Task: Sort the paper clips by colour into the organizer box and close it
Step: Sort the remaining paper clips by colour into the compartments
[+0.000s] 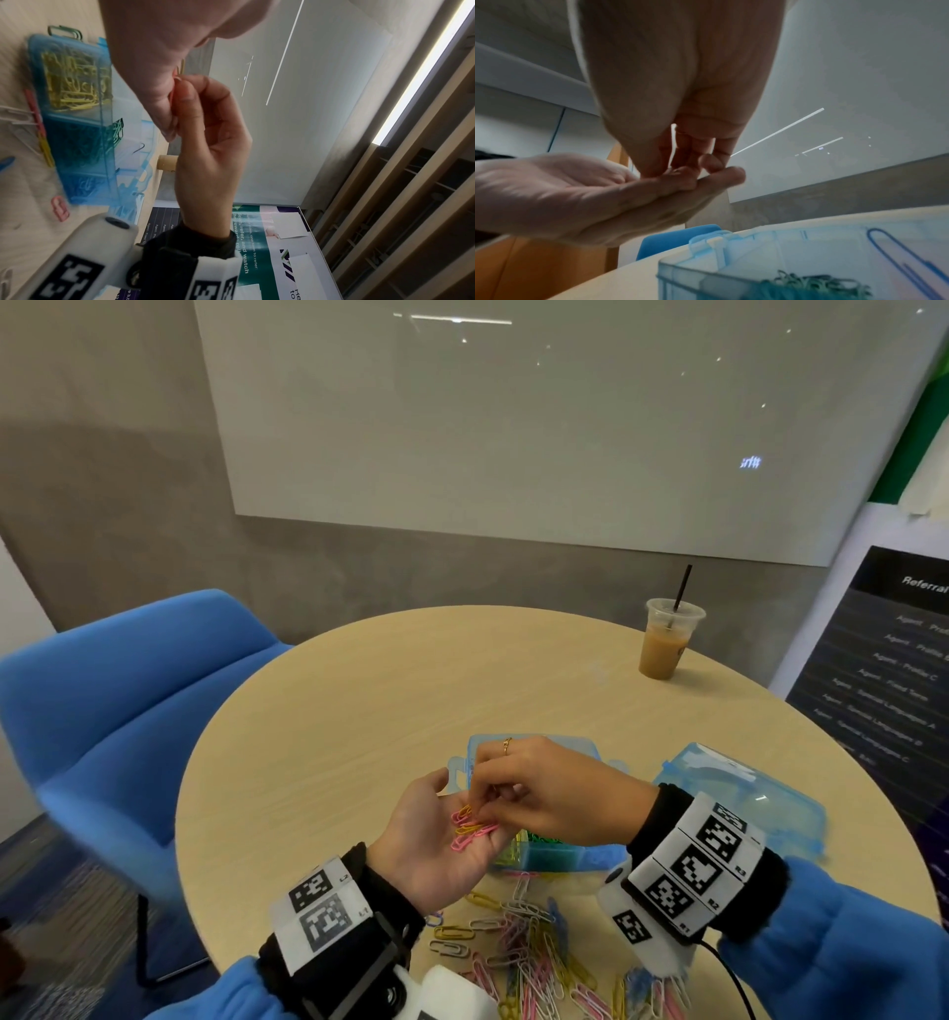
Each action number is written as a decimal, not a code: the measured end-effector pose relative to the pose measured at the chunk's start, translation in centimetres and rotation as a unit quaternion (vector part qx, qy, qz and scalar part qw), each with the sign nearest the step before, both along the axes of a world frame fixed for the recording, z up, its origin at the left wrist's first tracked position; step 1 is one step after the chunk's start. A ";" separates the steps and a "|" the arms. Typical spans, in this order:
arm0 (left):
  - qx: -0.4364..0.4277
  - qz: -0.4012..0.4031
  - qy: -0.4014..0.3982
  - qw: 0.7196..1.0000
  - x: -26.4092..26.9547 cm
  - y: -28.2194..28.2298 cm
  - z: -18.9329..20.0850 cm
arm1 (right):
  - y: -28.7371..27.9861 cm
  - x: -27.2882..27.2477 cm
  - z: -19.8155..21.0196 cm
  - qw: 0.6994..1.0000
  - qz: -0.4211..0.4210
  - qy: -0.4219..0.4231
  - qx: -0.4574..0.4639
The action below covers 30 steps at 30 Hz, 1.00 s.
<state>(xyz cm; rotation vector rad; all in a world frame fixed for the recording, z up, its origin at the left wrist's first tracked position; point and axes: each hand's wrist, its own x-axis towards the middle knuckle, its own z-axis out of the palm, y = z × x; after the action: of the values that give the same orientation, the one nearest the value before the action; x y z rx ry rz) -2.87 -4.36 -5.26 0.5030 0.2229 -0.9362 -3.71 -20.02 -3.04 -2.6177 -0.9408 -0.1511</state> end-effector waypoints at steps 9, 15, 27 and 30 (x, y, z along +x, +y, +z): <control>-0.026 0.003 0.005 1.000 0.5 0.1 -0.2 | -0.4 -0.1 0.3 0.983 -0.086 0.075 0.145; 0.016 0.029 0.008 0.999 1.1 0.2 -0.6 | -1.7 1.3 -0.1 0.926 -0.237 0.011 0.294; -0.007 0.019 -0.003 1.000 1.0 0.6 -0.2 | -1.2 0.6 -0.6 0.992 -0.104 0.026 0.065; -0.021 0.002 -0.007 1.000 0.6 0.5 0.1 | -1.1 0.9 -0.7 0.995 -0.086 0.011 0.050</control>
<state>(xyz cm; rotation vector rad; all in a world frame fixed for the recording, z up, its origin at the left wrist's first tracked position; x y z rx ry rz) -2.24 -3.88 -5.16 0.4691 0.1917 -0.9317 -2.83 -21.17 -3.74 -2.5990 -0.6804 -0.2084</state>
